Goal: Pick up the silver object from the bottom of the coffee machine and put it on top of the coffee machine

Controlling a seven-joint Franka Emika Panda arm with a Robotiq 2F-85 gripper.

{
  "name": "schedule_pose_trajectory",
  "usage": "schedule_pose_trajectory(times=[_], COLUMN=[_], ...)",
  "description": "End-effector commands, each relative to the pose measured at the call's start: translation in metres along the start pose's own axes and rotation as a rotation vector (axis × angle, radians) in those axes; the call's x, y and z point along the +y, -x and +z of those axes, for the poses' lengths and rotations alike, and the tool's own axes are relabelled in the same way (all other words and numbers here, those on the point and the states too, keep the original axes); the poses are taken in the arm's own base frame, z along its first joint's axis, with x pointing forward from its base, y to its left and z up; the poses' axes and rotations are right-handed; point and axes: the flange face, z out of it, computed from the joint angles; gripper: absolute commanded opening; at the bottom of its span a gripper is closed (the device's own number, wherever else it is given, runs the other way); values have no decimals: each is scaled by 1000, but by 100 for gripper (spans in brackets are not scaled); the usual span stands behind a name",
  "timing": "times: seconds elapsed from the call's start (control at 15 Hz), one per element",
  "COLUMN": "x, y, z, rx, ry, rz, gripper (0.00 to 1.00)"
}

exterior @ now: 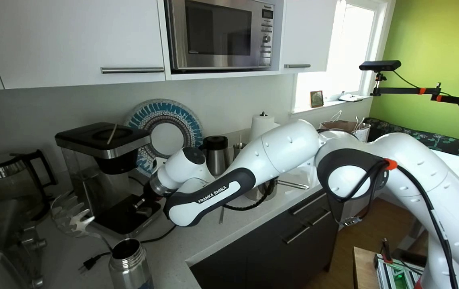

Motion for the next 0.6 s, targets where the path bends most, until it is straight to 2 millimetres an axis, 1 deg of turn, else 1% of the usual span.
schedule_pose_trajectory(times=[0.0,0.07,0.13,0.2,0.27,0.33,0.4,0.47,0.53], x=[1,1,1,1,2,1,1,2,4], y=[-2,-2,-4,-5,-9,-12,-14,-15,-16], z=[7,8,7,7,4,2,0,-1,-1], rx=[-46,-58,-72,-87,-93,-101,-133,-166,-191], ry=[-13,-14,-15,-15,-17,-21,-29,-24,-19], rz=[33,37,43,49,55,61,66,70,76], gripper=[22,13,8,6,7,42,35,35,41])
